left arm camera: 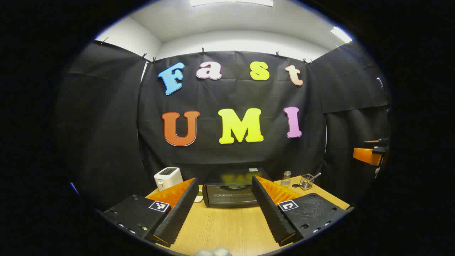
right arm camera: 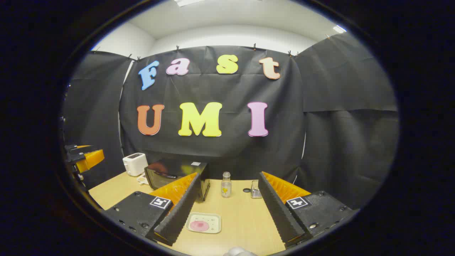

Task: Open the electric oven with the left hand, put the food in, and close the electric oven.

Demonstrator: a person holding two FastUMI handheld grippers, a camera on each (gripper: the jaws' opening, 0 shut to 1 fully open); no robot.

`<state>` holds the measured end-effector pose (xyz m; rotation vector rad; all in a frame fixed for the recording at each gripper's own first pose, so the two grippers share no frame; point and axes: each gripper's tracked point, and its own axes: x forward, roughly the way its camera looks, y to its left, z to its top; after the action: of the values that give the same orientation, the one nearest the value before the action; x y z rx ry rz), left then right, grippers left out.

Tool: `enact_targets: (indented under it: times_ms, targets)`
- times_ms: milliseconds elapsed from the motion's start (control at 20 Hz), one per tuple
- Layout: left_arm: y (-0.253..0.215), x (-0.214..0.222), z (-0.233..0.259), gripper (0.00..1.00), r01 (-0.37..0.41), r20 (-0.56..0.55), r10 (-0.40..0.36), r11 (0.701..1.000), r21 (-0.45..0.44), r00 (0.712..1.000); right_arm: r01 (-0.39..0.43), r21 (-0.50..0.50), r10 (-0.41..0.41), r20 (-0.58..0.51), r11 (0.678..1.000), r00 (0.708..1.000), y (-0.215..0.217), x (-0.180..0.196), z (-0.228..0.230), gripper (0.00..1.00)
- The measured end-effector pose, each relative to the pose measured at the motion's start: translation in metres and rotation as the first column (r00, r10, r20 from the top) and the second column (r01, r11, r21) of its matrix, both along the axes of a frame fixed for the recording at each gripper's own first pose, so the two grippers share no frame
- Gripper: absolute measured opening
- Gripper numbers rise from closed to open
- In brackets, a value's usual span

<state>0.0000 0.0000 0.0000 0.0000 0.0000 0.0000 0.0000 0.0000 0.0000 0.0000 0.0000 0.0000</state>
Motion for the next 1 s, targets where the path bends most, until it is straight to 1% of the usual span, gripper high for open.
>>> enact_targets:
  times_ms: [200, 300, 500, 700, 1000]
  targets:
    - [0.006, 0.009, -0.006, 0.95, -0.017, -0.010, 0.017, 1.000, -0.004, 1.000, 0.002, -0.007, -0.002, -0.005, 1.000, 1.000, 0.002, 0.004, -0.001, 1.00]
    - [0.003, 0.014, -0.005, 0.95, -0.008, -0.008, 0.008, 1.000, -0.021, 1.000, 0.006, 0.000, -0.006, -0.005, 1.000, 1.000, 0.000, 0.006, 0.000, 1.00]
    - [-0.003, 0.029, -0.008, 0.95, 0.005, -0.006, -0.005, 1.000, -0.015, 1.000, 0.020, -0.008, -0.020, -0.007, 1.000, 1.000, -0.006, 0.008, 0.000, 1.00]
    - [-0.013, 0.047, -0.013, 0.95, 0.021, -0.022, -0.021, 0.999, -0.031, 1.000, 0.034, -0.007, -0.034, -0.010, 0.999, 0.999, -0.015, 0.011, 0.002, 1.00]
    - [-0.018, 0.056, -0.012, 0.95, 0.030, -0.014, -0.031, 0.999, -0.027, 0.999, 0.046, 0.000, -0.046, -0.013, 0.999, 0.999, -0.018, 0.018, 0.004, 1.00]
